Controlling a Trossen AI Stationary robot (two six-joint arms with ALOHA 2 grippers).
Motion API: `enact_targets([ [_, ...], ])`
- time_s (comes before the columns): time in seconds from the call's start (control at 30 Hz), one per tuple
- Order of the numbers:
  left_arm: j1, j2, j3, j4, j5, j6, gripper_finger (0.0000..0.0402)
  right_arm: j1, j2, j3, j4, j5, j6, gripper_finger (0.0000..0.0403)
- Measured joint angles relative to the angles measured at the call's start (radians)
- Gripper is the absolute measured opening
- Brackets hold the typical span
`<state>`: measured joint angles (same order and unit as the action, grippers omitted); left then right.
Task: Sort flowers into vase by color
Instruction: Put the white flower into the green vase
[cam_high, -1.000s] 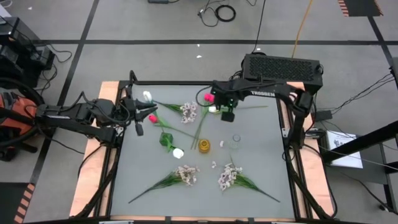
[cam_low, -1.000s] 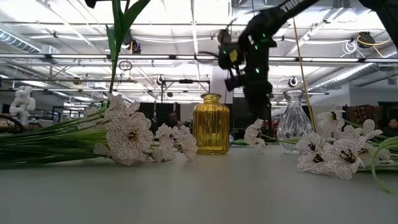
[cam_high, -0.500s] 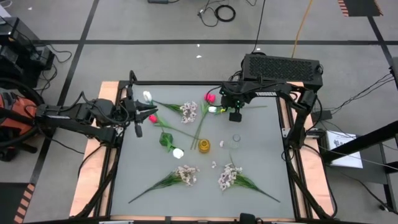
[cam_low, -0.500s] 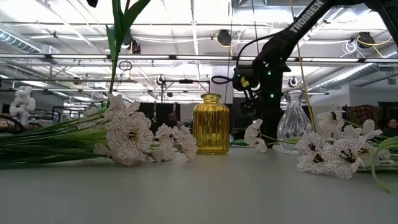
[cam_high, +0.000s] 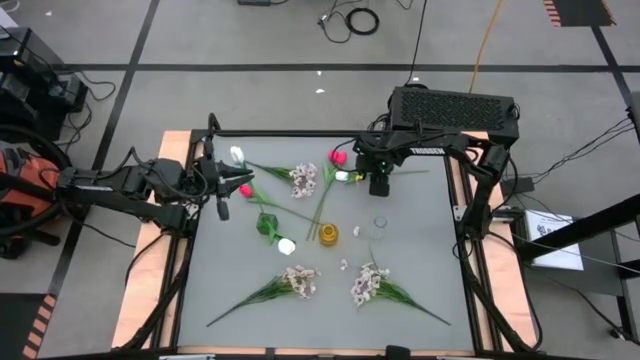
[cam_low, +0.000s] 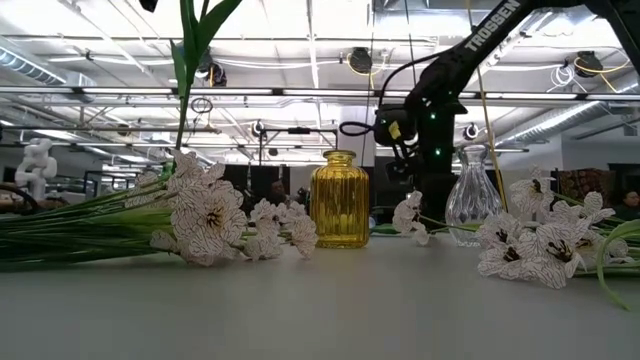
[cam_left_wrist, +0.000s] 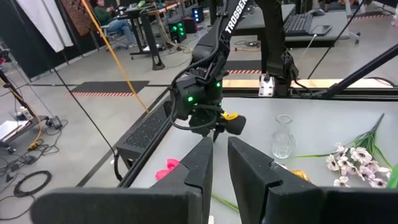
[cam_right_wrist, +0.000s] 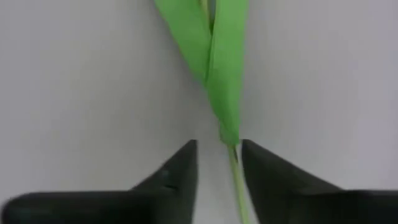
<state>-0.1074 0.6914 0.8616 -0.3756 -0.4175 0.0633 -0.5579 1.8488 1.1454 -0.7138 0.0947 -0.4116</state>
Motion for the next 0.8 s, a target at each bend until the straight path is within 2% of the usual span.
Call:
enact_targets([
  [0.2,0.0,0.0,0.0,-0.003,0.031,-0.006,0.0058,0.001,-0.001,0.001,0.015,-0.018,0.017,0.0012],
  [0.53,0.0,0.0,0.0,-0.003,0.046,-0.026,0.0058,0.019,-0.002,0.032,-0.056,-0.018,0.076,0.0003],
  [0.63,0.0,0.0,0.0,-0.003,0.046,-0.028,0.0058,0.019,-0.003,0.037,-0.079,-0.014,0.14,0.0021],
  [0.8,0.0,0.0,0.0,-0.003,0.047,-0.029,0.0058,0.002,-0.003,0.038,-0.081,-0.015,0.172,0.0107],
])
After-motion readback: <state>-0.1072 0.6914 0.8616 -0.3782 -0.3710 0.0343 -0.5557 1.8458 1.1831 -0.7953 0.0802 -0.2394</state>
